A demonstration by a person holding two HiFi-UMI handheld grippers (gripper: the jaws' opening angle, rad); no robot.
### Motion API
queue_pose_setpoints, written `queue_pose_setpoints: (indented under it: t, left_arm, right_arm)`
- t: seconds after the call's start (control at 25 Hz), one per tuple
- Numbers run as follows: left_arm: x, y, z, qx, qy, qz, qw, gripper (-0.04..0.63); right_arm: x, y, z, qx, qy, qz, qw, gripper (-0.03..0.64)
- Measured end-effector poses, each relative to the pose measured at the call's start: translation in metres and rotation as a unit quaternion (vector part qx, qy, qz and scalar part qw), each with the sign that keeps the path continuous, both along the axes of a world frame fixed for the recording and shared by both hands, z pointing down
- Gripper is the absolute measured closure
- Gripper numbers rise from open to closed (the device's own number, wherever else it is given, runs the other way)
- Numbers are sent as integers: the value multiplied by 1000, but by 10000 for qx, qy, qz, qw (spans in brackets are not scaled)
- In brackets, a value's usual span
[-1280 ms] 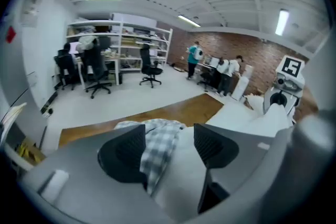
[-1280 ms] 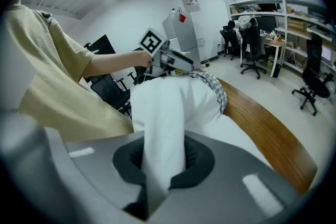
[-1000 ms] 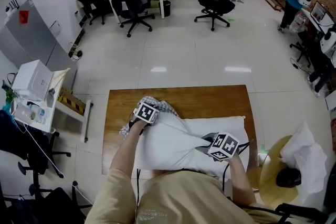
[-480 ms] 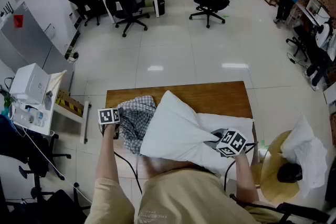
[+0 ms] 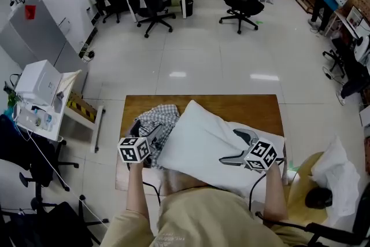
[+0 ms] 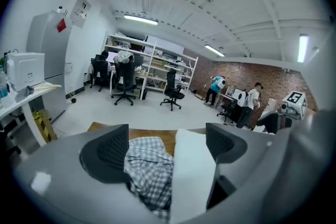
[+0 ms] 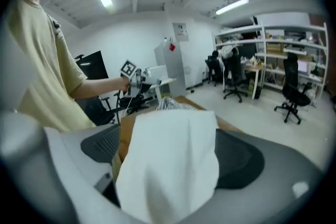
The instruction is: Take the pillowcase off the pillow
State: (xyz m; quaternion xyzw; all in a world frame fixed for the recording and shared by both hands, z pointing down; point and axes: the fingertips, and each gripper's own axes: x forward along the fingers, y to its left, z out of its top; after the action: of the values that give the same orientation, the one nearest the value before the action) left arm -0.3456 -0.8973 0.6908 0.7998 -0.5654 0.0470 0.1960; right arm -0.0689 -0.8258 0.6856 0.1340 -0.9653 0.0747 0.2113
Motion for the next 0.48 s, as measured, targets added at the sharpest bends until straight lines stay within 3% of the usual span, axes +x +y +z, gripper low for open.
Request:
queue_pose_setpoints:
  t: [0.12,0.24,0.36,0.48]
  left_arm:
    - [27,8,-48,500,178,113,9985,153]
    - [59,19,-119,1359,508,163,9893,155]
    - [93,29,-177,2109,34,333,9769,155]
    - [112,39,-203,2626,-609,142,9629,155]
  right_arm:
    - [2,-28,-79,729,-1180,844,9867,47]
    - [17,-43,-160,1644,-2264,1925,9406,48]
    - [26,-45,-208,2579,-2501,2532,8982,48]
    - [42,-42,-224,2963,-2563,2989,8701,48]
